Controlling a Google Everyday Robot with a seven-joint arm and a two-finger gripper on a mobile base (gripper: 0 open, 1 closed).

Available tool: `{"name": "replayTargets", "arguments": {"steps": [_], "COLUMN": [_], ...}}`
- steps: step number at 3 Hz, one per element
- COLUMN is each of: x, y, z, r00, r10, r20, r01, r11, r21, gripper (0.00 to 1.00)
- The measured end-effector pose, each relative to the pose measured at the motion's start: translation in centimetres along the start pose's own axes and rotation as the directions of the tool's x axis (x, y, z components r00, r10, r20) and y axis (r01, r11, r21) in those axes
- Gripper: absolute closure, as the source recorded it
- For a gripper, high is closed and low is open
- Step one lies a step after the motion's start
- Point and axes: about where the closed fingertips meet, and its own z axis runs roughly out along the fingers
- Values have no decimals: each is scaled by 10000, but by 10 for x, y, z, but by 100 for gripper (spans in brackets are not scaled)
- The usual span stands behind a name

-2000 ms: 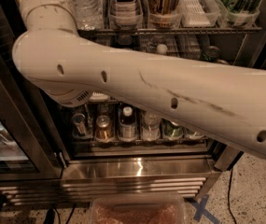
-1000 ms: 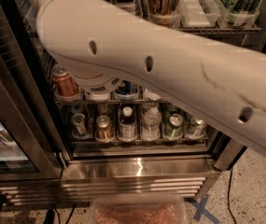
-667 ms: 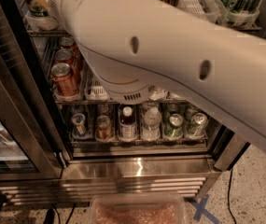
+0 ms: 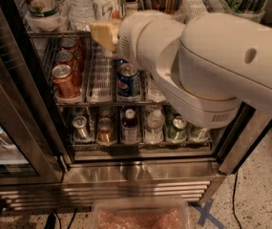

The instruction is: Pick 7up can from top shelf of fridge

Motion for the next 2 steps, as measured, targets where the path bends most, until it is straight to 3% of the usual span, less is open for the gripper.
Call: {"name": "replayTargets", "arguments": {"steps": [1, 2], "x": [29, 29], "y": [-3, -1], "z": [-10, -10], "r00": [9985, 9986], "r10": [305, 306], "r20": [-455, -443], "r01": [-336, -338], "r11": [9971, 9967], "r21": [-688, -743], "gripper": [100, 100]}}
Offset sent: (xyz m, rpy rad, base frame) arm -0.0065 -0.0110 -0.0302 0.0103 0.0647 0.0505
